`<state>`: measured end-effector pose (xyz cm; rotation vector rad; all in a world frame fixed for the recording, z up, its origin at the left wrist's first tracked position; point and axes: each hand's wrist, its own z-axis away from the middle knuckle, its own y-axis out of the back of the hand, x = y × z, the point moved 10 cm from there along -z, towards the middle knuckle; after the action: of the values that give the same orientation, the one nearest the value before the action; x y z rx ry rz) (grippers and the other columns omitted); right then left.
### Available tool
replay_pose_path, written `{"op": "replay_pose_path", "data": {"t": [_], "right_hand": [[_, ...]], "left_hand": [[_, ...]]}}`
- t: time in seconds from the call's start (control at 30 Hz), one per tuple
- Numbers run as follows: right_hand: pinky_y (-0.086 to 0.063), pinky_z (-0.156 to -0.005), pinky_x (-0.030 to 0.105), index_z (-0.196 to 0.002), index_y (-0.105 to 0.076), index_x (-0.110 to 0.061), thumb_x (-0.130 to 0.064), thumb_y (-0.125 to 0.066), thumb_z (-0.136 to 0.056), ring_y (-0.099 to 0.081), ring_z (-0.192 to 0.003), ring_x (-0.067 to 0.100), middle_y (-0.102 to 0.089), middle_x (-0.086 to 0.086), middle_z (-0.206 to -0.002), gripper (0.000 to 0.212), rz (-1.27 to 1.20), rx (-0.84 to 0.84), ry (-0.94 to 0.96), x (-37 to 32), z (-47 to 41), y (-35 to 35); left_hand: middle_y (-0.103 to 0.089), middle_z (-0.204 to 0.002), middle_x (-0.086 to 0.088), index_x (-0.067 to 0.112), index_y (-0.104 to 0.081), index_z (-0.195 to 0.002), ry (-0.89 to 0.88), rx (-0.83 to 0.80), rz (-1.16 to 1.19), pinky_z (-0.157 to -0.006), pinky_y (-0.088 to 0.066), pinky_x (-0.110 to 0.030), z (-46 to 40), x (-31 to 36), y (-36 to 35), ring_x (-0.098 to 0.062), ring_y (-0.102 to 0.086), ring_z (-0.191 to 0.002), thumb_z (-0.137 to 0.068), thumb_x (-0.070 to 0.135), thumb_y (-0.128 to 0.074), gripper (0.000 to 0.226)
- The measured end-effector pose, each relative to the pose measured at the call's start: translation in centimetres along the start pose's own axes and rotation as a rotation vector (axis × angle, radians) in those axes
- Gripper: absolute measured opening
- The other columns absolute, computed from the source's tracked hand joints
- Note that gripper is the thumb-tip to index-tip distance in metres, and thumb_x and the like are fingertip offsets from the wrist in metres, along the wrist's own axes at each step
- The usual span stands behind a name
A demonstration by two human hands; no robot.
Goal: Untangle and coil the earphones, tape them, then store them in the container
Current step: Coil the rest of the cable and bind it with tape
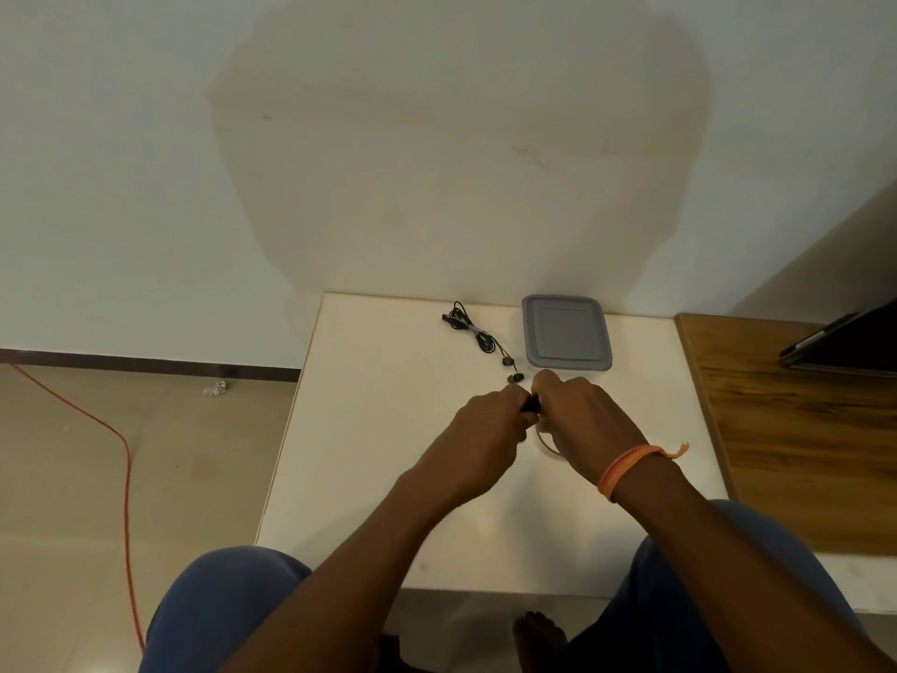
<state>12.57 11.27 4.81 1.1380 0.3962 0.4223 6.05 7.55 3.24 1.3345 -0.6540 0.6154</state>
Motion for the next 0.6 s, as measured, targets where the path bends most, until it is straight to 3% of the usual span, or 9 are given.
{"op": "replay_pose_path", "data": {"t": [0.1, 0.2, 0.3, 0.37, 0.5, 0.6], "right_hand": [[-0.038, -0.065, 0.020, -0.112, -0.046, -0.012, -0.019, -0.058, -0.094, -0.047, -0.072, 0.013, -0.052, 0.002, -0.085, 0.023, -0.066, 0.004, 0.001, 0.3, 0.2, -0.2], [-0.038, -0.064, 0.022, -0.107, -0.047, -0.012, -0.017, -0.053, -0.095, -0.048, -0.073, 0.017, -0.048, 0.001, -0.081, 0.014, -0.127, -0.003, -0.017, 0.7, 0.4, -0.3], [-0.042, -0.073, 0.023, -0.120, -0.045, -0.009, -0.018, -0.058, -0.094, -0.047, -0.077, 0.014, -0.050, 0.005, -0.091, 0.031, -0.074, -0.023, 0.017, 0.2, 0.1, -0.9], [-0.044, -0.078, 0.023, -0.126, -0.041, -0.009, -0.017, -0.059, -0.093, -0.049, -0.081, 0.013, -0.058, 0.008, -0.100, 0.039, -0.158, -0.027, 0.004, 0.1, -0.2, -1.1], [-0.046, -0.070, 0.013, -0.141, -0.032, -0.020, -0.009, -0.072, -0.083, -0.061, -0.067, 0.006, -0.066, -0.005, -0.077, 0.072, -0.561, 0.154, -0.066, 2.4, 0.5, 0.4], [-0.041, -0.068, 0.004, -0.132, -0.048, -0.017, -0.011, -0.076, -0.079, -0.062, -0.064, -0.002, -0.063, -0.017, -0.068, 0.061, -0.697, 0.316, -0.129, 4.7, 1.4, 1.4]], "left_hand": [[-0.063, -0.083, 0.005, 0.011, -0.060, -0.108, 0.112, -0.168, 0.301, -0.066, -0.048, -0.023, 0.1, -0.5, -0.6, -0.009, -0.055, -0.072, -0.105, 0.024, -0.041, 0.024], [-0.061, -0.081, 0.005, 0.010, -0.060, -0.107, 0.148, -0.250, 0.333, -0.063, -0.054, -0.028, 0.5, -0.7, -1.1, -0.014, -0.056, -0.071, -0.105, 0.027, -0.038, 0.028], [-0.060, -0.088, -0.010, 0.003, -0.055, -0.105, 0.104, -0.227, 0.147, -0.064, -0.049, -0.039, 0.5, -0.6, -0.8, -0.020, -0.050, -0.069, -0.104, 0.016, -0.034, 0.025], [-0.058, -0.088, -0.019, 0.002, -0.051, -0.094, 0.087, -0.185, 0.142, -0.059, -0.037, -0.035, 0.6, -0.3, -0.4, -0.018, -0.040, -0.064, -0.103, 0.012, -0.032, 0.023], [-0.051, -0.073, -0.002, 0.014, -0.052, -0.084, 0.293, -0.086, 0.509, -0.056, -0.037, -0.029, 0.5, -2.7, 0.2, -0.013, -0.040, -0.060, -0.104, 0.022, -0.036, 0.027], [-0.050, -0.072, -0.001, 0.013, -0.055, -0.086, 0.452, -0.083, 0.619, -0.052, -0.040, -0.025, 0.7, -4.6, -0.6, -0.013, -0.044, -0.059, -0.102, 0.017, -0.038, 0.024]]}}
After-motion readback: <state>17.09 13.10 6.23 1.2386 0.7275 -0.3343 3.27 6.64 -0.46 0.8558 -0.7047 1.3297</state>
